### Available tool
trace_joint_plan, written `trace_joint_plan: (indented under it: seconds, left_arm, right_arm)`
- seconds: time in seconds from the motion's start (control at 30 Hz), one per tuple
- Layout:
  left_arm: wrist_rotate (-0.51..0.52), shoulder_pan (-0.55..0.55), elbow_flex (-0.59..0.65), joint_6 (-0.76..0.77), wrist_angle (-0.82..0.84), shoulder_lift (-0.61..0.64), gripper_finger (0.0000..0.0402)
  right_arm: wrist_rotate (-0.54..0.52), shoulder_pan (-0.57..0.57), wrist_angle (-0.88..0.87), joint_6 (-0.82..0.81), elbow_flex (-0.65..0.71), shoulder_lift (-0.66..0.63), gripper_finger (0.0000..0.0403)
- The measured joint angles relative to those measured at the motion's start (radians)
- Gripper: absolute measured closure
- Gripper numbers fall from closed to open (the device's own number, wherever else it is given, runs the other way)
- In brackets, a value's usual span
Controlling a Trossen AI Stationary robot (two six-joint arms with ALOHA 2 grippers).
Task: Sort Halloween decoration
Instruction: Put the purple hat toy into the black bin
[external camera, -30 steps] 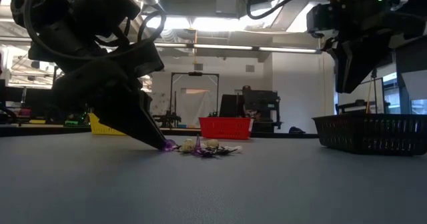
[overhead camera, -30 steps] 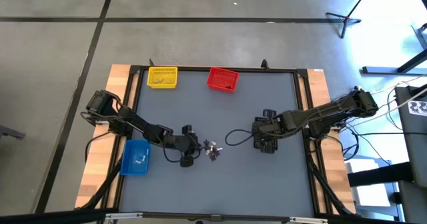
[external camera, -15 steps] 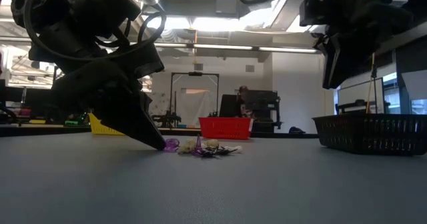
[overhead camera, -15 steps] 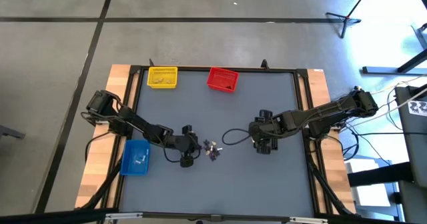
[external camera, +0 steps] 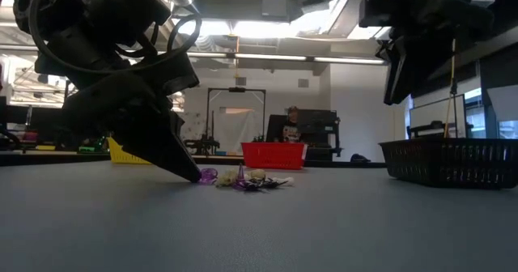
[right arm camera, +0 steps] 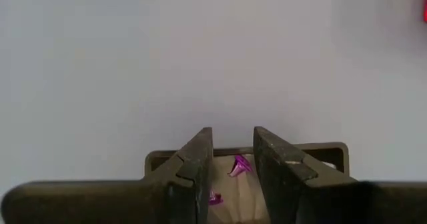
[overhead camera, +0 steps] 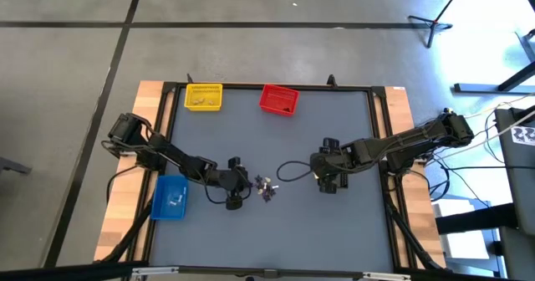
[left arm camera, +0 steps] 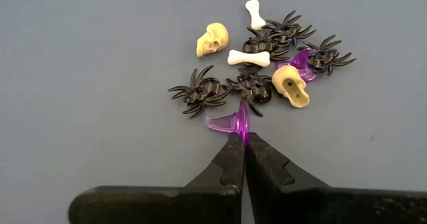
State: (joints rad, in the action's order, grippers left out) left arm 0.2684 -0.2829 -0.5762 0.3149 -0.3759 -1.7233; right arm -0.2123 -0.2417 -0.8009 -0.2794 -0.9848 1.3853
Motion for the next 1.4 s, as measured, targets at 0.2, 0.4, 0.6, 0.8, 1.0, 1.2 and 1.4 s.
trace_joint_plan:
  seconds: [0.2, 0.4, 0.6, 0.8, 1.0, 1.2, 1.4]
  left_arm:
    - [-0.001, 0.000, 0.000, -0.004, -0.012, 0.000, 0.0401]
    - [-0.001, 0.000, 0.000, -0.007, -0.034, 0.000, 0.0401]
    - [-0.001, 0.000, 0.000, -0.007, -0.038, 0.000, 0.0401]
    - [-0.001, 0.000, 0.000, -0.007, -0.092, 0.000, 0.0402]
    - [0.007, 0.000, 0.000, -0.009, -0.213, 0.001, 0.0401]
    - [0.011, 0.000, 0.000, -0.011, -0.297, 0.002, 0.0401]
    - [0.031, 0.001, 0.000, -0.011, -0.354, 0.002, 0.0401]
  right_arm:
    - [0.000, 0.000, 0.000, 0.001, 0.000, 0.000, 0.0295]
    - [0.000, 0.000, 0.000, 0.001, 0.000, 0.000, 0.0295]
    - [0.000, 0.000, -0.001, 0.001, 0.000, 0.000, 0.0295]
    - [0.000, 0.000, -0.001, 0.001, 0.000, 0.000, 0.0295]
    - [0.000, 0.000, -0.001, 0.001, 0.000, 0.000, 0.0295]
    - [0.000, 0.000, -0.001, 0.001, 0.000, 0.000, 0.0295]
    - [0.000, 0.000, -0.002, 0.001, 0.000, 0.000, 0.0295]
